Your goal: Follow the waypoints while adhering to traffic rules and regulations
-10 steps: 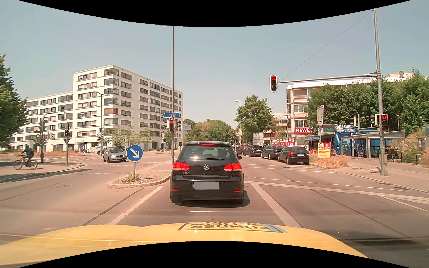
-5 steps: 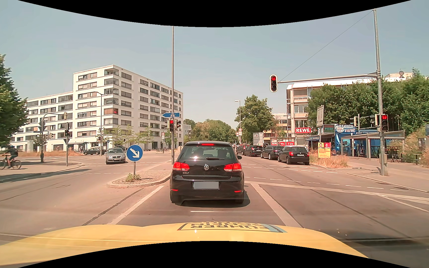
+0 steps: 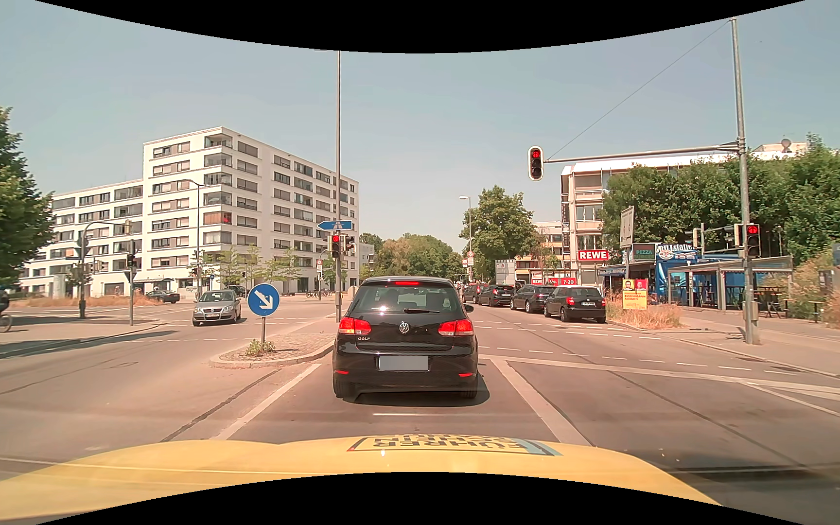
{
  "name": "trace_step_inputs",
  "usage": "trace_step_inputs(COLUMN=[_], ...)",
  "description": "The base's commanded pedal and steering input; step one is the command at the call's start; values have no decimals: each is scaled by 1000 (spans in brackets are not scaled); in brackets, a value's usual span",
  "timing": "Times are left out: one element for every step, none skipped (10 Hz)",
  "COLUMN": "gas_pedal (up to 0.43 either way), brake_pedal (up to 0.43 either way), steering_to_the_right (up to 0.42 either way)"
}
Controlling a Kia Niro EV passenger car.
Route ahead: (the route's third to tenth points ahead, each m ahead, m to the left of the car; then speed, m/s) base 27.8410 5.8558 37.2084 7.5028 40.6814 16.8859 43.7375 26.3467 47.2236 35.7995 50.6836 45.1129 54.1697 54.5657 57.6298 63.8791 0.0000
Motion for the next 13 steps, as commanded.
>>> trace_step_inputs(gas_pedal=[0, 0, 0, 0, 0, 0, 0, 0, 0, 0, 0, 0, 0], brake_pedal=[201, 201, 201, 201, 201, 201, 207, 201, 201, 201, 201, 201, 201], steering_to_the_right=[-4, -4, -4, -5, -4, -5, -5, -4, -5, -5, -5, -5, -5])
